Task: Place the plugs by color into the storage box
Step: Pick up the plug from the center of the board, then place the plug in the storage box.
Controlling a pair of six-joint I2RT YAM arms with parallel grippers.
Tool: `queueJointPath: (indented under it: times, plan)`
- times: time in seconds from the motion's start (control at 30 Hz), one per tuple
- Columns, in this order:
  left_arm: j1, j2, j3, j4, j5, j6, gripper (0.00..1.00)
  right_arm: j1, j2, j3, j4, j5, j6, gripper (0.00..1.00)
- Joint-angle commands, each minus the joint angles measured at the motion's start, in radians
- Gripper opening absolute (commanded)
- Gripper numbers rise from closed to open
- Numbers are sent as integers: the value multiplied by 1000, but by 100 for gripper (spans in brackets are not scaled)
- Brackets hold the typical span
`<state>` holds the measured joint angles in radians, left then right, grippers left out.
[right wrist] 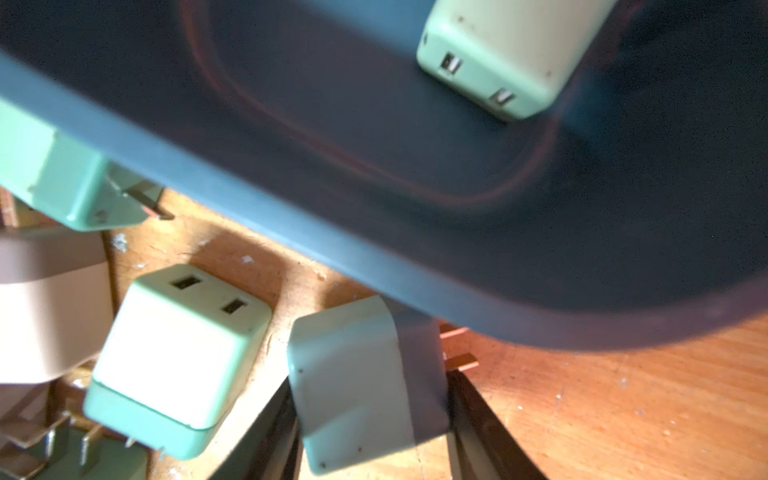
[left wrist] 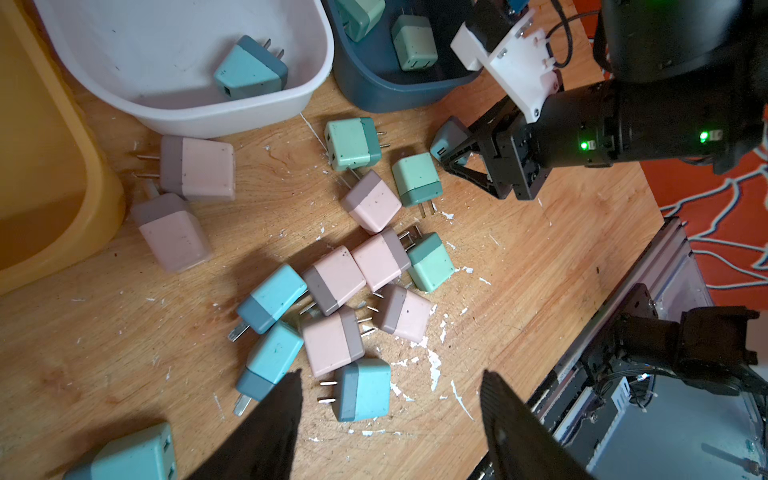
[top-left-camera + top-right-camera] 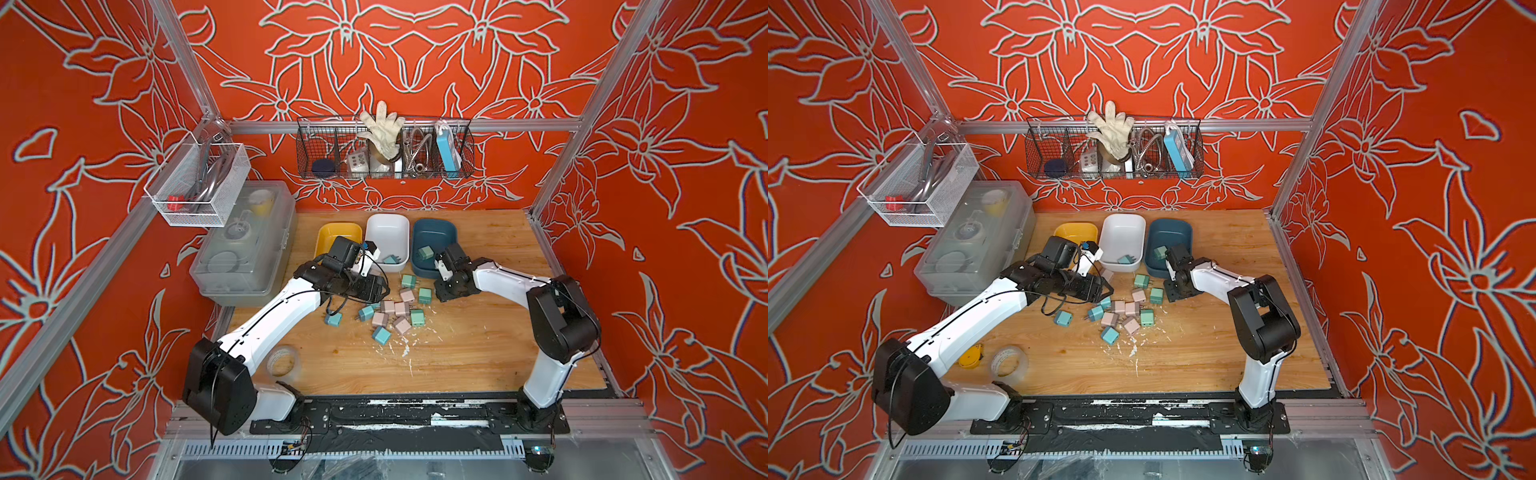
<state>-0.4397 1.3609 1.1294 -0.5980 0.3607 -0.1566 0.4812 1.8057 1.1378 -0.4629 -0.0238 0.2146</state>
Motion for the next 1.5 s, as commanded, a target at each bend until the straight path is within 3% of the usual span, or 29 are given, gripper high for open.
queueJointPath:
  times: [0.0,0.47,1.17,1.47]
  plan:
    - [-4,-22,10,-14,-1,0,69,9,-18,5,-26,24,-9,42]
    - [-5,-6,13,-17,6,-9,68,14,-67,-6,-30,13,-16,34]
    - [-10,-8,13,-17,11,-10,68,19,-205,-36,-9,-48,-8,34]
    - [-9,-10,15,-20,5,-5,68,20,-194,52,2,-135,28,34]
